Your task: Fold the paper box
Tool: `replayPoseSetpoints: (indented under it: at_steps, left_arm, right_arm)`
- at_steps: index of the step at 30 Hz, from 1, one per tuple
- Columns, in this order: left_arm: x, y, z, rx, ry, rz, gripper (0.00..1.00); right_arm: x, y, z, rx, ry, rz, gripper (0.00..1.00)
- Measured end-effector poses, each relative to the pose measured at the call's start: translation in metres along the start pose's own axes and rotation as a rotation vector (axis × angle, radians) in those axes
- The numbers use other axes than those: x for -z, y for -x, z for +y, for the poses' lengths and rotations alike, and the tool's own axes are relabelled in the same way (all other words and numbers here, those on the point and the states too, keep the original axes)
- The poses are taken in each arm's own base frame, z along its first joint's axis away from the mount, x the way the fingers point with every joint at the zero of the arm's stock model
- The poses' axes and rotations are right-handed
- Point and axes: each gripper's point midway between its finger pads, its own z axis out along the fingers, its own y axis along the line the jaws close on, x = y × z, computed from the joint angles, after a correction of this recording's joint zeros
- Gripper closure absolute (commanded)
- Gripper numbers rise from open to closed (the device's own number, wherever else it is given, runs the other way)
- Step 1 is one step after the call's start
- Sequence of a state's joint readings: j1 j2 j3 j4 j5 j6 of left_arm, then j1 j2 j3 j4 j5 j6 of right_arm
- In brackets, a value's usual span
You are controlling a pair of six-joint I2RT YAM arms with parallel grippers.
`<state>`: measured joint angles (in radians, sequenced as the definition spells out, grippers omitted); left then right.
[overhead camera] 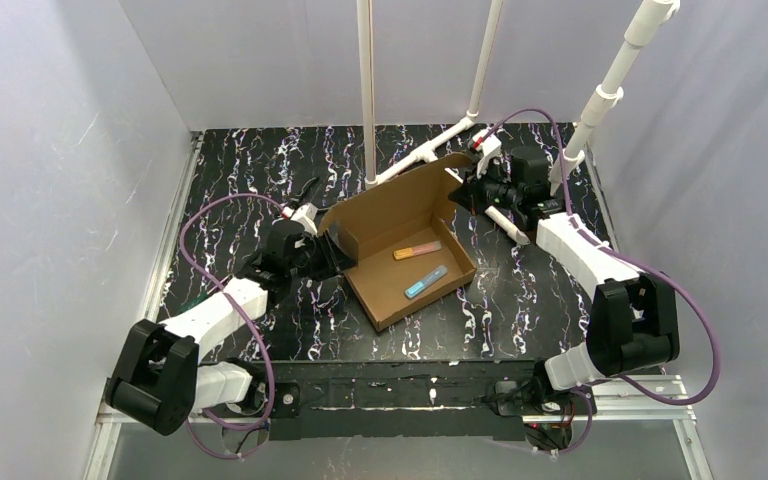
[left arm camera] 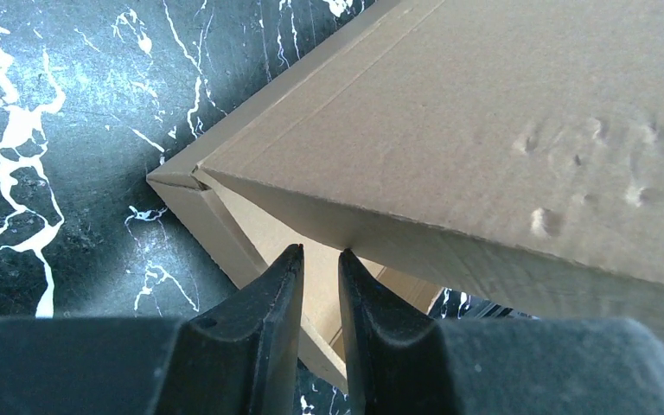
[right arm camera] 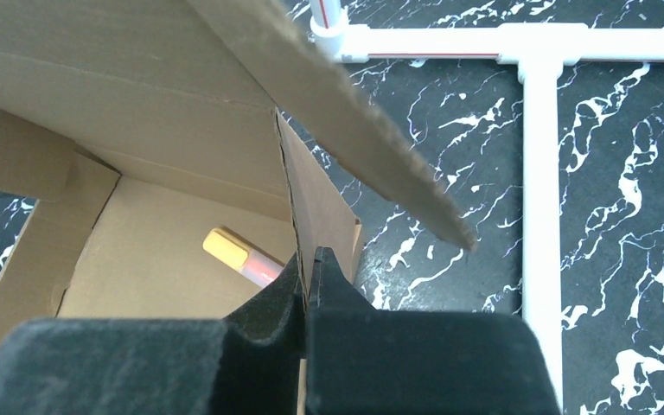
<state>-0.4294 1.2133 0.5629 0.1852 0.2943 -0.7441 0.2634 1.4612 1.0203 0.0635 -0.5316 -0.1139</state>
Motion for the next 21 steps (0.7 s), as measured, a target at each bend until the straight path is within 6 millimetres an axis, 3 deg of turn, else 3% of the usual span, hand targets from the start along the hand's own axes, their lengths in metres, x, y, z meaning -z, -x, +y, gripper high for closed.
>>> replayPoseSetpoints:
  at_steps: [7,13,21]
  left_arm:
    - [0.002,-0.002,0.002,-0.003,0.002,-0.004,0.80]
    - [0.004,-0.007,0.006,-0.003,0.009,-0.002,0.80]
    - [0.006,-0.015,0.013,0.001,0.020,0.007,0.80]
  right_arm:
    - [0.001,0.002,0.003,-0.011,0.000,0.052,0.88]
    - [-0.001,-0.003,0.008,-0.018,0.004,0.084,0.73]
    - [-0.003,-0.021,0.024,-0.042,0.038,0.156,0.66]
